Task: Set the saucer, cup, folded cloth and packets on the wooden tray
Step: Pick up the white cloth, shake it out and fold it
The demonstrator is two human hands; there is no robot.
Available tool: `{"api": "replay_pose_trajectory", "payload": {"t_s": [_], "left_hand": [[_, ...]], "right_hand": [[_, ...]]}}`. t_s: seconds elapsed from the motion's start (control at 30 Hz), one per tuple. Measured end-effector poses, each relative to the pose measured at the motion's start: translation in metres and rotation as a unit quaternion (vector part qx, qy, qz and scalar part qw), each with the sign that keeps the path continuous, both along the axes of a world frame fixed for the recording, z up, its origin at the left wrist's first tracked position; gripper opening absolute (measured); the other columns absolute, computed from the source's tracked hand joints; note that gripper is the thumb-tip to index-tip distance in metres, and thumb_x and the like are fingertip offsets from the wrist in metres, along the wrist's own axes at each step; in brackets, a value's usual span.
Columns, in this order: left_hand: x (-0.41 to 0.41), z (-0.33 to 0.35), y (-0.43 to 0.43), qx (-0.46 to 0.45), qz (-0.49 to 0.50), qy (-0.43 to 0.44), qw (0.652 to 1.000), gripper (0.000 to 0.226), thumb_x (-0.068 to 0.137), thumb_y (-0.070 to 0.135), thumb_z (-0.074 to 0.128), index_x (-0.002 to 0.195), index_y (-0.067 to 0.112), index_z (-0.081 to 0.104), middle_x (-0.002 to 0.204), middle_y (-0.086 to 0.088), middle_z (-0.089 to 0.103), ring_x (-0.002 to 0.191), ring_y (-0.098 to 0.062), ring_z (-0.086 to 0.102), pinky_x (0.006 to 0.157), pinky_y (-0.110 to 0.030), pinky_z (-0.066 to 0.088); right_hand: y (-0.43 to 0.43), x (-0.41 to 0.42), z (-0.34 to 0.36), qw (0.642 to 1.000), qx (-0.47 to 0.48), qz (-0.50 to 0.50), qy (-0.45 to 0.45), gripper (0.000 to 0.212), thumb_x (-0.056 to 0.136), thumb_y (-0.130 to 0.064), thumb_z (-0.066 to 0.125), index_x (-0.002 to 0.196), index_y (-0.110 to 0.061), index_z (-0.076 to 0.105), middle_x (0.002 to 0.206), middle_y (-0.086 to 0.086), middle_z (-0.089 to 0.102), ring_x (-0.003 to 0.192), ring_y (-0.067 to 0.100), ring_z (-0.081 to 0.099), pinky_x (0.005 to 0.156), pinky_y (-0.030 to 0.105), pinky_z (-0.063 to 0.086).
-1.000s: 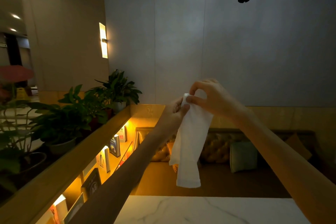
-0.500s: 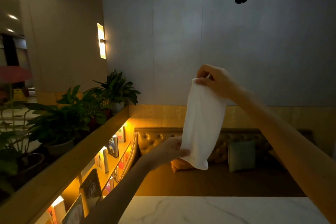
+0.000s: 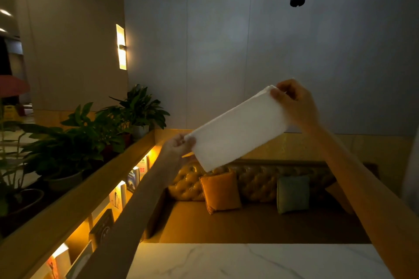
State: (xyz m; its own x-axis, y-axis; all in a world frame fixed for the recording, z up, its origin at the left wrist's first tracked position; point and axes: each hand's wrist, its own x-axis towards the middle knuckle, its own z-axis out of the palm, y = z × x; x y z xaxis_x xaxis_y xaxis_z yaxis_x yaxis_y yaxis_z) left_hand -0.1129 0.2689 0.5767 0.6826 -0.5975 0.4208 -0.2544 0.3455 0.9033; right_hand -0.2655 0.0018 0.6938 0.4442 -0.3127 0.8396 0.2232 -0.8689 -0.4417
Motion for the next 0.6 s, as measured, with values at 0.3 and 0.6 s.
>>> {"api": "replay_pose_trajectory", "payload": {"t_s": [0.3,0.6], "left_hand": [[-0.002,0.002,-0.016,-0.002,0.175,0.034,0.984,0.023,0.103,0.028,0.044,0.122,0.018,0.041,0.116,-0.007,0.054,0.107,-0.027,0.06,0.075,-0.036,0.057],[0.006,-0.006,-0.023,0.057,0.219,-0.039,0.973,0.029,0.104,0.028,0.043,0.125,0.011,0.053,0.119,-0.009,0.06,0.108,-0.026,0.06,0.089,-0.044,0.055]], "right_hand": [[0.014,0.013,-0.064,0.973,0.203,0.112,-0.017,0.041,0.088,-0.041,0.063,0.124,-0.024,0.054,0.109,-0.009,0.062,0.094,0.014,0.064,0.07,0.03,0.058],[0.014,0.022,-0.115,0.919,0.373,0.123,-0.026,0.041,0.089,-0.043,0.061,0.123,-0.02,0.06,0.114,0.003,0.063,0.102,0.03,0.062,0.079,0.051,0.059]]}}
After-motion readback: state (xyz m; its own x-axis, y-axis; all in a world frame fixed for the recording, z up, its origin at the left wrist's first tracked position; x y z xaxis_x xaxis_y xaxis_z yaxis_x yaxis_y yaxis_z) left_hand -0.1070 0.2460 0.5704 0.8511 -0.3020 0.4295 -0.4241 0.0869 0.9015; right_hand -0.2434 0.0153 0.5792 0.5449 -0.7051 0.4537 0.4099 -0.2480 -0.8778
